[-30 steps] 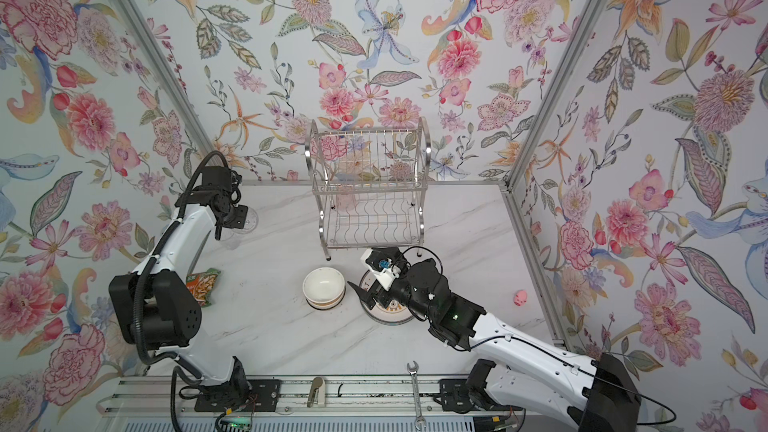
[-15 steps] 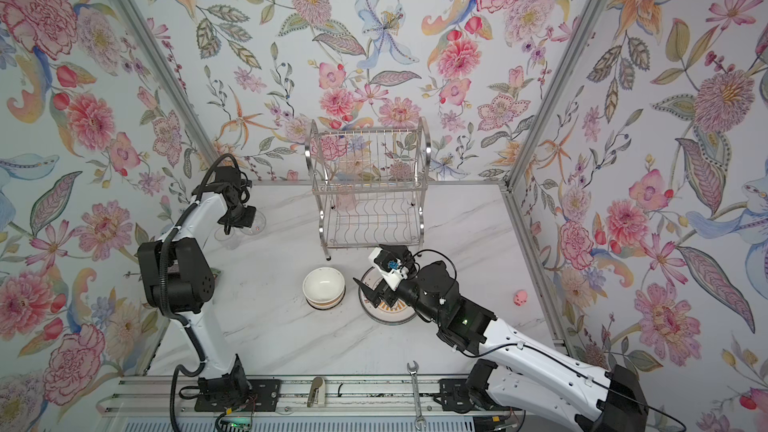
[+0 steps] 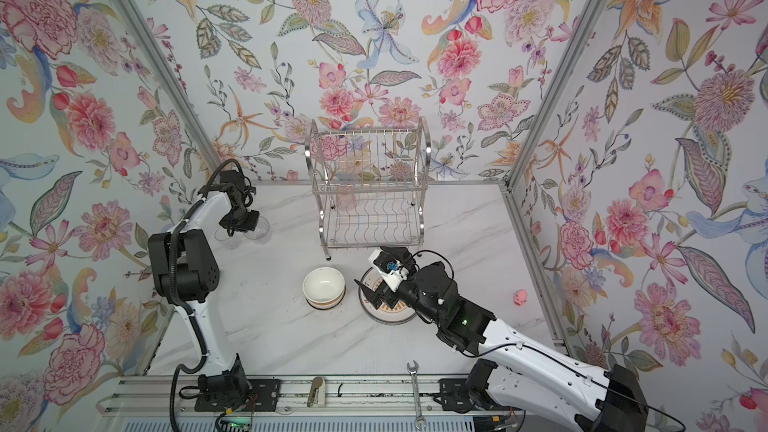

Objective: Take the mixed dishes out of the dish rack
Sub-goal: 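Carry the glass beside the first clear glass while the right gripper withdraws, then open the left gripper and lift it off the placed glass, then pull the left gripper back while the right gripper reaches to the pink glass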

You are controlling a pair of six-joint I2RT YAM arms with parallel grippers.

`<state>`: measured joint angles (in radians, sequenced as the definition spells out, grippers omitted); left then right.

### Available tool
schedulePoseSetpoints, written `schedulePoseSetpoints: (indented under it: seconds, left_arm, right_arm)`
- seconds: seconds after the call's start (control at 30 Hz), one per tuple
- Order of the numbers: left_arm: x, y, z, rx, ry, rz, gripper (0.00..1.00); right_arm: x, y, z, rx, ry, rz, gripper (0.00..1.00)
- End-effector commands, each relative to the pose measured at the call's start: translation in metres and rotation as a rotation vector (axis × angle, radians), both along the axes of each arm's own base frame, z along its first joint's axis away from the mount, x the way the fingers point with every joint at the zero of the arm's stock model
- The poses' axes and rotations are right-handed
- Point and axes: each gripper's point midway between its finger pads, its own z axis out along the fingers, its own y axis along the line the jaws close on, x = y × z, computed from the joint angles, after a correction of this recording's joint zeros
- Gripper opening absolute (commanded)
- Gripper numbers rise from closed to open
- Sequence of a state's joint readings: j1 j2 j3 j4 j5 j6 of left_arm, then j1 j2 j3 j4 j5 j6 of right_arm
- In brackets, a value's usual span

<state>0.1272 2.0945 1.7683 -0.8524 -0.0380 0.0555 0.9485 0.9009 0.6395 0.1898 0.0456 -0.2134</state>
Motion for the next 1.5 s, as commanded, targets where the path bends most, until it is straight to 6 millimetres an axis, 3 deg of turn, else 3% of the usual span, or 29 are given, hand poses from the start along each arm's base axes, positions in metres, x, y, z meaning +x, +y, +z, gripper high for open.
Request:
schedulePoseSetpoints:
  seconds: [0.0,0.4,0.6,0.77,0.87,1.0,1.17,1.47]
  left_arm:
    - [0.003,0.002,0.001,-0.028,0.002,0.013,0.00]
    - [0.006,0.003,-0.008,-0.057,0.022,0.027,0.10]
    - [0.007,0.006,-0.005,-0.068,0.023,0.035,0.27]
    - [0.008,0.009,0.002,-0.053,0.015,0.047,0.33]
    - [0.009,0.007,0.011,-0.062,-0.009,0.049,0.43]
    - [0.011,0.007,0.031,-0.055,-0.057,0.058,0.49]
    - [0.012,0.004,0.067,-0.065,-0.146,0.056,0.63]
    - [0.010,-0.028,0.160,-0.133,-0.376,-0.031,0.81]
  right_arm:
    - [0.003,-0.004,-0.005,-0.018,-0.003,-0.015,0.99]
    - [0.006,-0.005,-0.007,-0.019,0.009,-0.025,0.99]
    - [0.007,-0.005,-0.008,-0.010,0.018,-0.030,0.99]
    - [0.008,-0.005,-0.009,0.002,0.030,-0.033,0.99]
    - [0.009,-0.006,-0.008,0.008,0.033,-0.037,0.99]
    - [0.012,-0.008,-0.007,0.027,0.036,-0.051,0.99]
    - [0.020,-0.015,-0.005,0.068,0.048,-0.092,0.99]
    - [0.026,-0.024,-0.013,0.121,0.045,-0.123,0.99]
